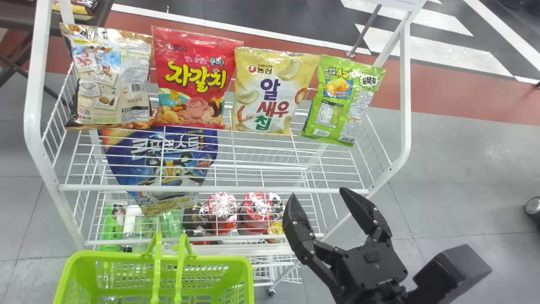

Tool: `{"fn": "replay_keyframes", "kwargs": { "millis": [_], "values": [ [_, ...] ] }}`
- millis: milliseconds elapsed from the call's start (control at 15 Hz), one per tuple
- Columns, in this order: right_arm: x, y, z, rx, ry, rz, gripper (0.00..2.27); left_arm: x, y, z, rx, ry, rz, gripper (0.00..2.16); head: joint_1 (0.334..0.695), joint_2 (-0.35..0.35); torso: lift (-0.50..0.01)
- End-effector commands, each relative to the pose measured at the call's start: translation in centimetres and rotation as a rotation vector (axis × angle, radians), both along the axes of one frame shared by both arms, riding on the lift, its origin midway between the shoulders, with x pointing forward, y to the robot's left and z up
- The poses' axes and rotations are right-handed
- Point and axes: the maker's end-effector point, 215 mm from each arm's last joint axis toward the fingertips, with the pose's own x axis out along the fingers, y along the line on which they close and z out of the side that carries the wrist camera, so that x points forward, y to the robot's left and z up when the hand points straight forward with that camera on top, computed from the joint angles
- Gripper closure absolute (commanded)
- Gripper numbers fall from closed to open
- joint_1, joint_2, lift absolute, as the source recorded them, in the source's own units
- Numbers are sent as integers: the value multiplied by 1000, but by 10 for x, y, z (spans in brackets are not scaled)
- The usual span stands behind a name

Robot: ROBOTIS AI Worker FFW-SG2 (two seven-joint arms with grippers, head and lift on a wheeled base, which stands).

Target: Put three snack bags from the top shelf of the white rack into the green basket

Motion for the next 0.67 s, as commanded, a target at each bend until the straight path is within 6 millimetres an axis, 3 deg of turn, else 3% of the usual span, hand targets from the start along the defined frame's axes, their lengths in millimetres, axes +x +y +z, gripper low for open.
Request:
{"fn": "replay_keyframes", "kwargs": {
  "millis": [0, 200, 400, 600],
  "values": [
    [10, 4, 3, 9, -27, 11, 90, -1, 0, 1, -1, 1, 0, 2145, 695, -350, 0],
    [52, 29, 16, 29, -113, 63, 83, -2, -1, -1, 11, -1, -4, 2145, 695, -350, 0],
    [112, 81, -6, 46, -16, 148, 87, -4, -4, -3, 17, 4, -12, 2145, 695, -350, 0],
    [165, 142, -33, 0, 122, 229, 90, -4, -5, -4, 19, 5, -13, 2145, 695, -252, 0]
  ]
}}
